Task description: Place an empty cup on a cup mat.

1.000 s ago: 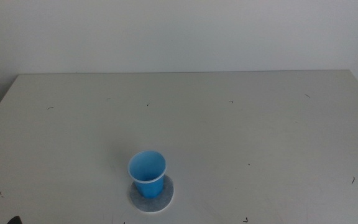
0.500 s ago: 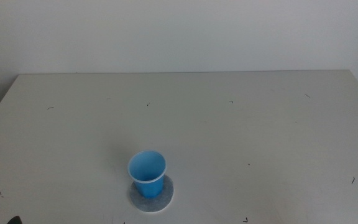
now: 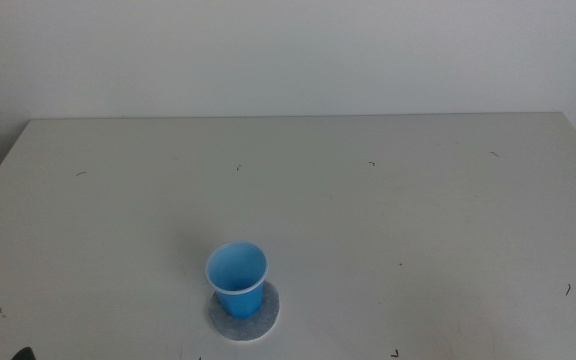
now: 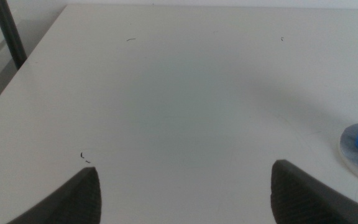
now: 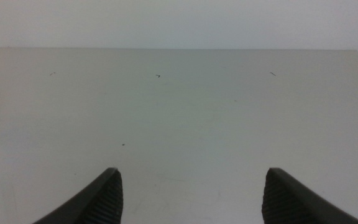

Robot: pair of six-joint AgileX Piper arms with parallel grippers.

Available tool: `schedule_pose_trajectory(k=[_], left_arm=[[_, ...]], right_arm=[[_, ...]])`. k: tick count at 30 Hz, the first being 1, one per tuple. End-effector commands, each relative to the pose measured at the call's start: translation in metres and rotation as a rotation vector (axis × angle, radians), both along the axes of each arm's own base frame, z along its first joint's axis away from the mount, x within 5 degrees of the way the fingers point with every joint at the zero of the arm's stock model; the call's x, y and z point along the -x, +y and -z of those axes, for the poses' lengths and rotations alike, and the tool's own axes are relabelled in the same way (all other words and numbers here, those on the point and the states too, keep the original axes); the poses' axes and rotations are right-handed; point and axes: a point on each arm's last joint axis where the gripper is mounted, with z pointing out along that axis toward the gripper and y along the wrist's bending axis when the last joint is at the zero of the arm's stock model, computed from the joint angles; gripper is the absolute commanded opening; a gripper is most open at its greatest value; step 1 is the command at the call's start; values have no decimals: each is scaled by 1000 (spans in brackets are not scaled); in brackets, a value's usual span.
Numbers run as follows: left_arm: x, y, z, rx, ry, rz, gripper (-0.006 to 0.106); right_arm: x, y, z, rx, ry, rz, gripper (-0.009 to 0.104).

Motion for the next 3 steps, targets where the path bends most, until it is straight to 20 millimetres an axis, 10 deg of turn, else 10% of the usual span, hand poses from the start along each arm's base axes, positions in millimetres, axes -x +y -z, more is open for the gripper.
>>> schedule_pose_trajectory(k=[1, 3], left_arm=[[-1, 0, -8, 13, -84, 0, 105], [-1, 0, -8, 13, -84, 0, 105]], right_arm=[[1, 0, -9, 0, -93, 0, 57], [1, 0, -9, 0, -94, 0, 57]])
